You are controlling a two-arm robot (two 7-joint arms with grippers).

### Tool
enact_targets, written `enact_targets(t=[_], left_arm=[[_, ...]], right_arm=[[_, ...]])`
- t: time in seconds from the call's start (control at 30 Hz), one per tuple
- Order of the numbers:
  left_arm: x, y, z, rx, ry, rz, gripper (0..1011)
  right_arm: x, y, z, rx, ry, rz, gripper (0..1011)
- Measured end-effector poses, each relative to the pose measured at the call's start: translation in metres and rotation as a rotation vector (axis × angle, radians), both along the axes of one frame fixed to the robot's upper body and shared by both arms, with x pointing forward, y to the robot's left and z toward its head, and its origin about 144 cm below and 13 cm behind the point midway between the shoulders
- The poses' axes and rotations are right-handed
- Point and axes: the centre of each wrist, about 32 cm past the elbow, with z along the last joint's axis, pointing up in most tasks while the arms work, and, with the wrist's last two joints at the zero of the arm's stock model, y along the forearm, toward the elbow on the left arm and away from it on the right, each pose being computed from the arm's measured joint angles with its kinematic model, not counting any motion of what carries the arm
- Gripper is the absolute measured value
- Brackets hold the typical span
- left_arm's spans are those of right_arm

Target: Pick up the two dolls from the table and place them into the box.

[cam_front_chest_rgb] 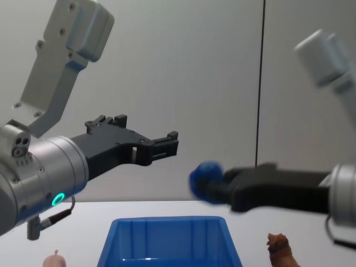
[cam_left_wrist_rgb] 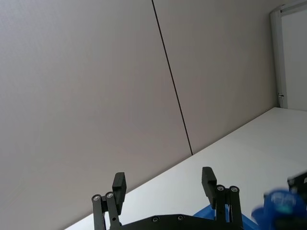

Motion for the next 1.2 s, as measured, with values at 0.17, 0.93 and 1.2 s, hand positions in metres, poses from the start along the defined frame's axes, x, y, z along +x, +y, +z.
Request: enact_targets(t=[0.17, 0.93, 1.2], left_arm=[[0.0, 0.0, 0.0, 0.0, 0.0, 0.0, 1001], [0.0, 0.0, 0.0, 0.0, 0.0, 0.0, 1001], [0.0, 0.0, 0.0, 0.0, 0.0, 0.0, 1001]], right_arm=[[0.003, 0.011, -0.006, -0.028, 0.033, 0.043, 218], [0.009, 0.034, -0.02, -0.091, 0.106, 0.137, 899], [0.008, 0.025, -0.015, -0.079, 0.088, 0.097, 1001]])
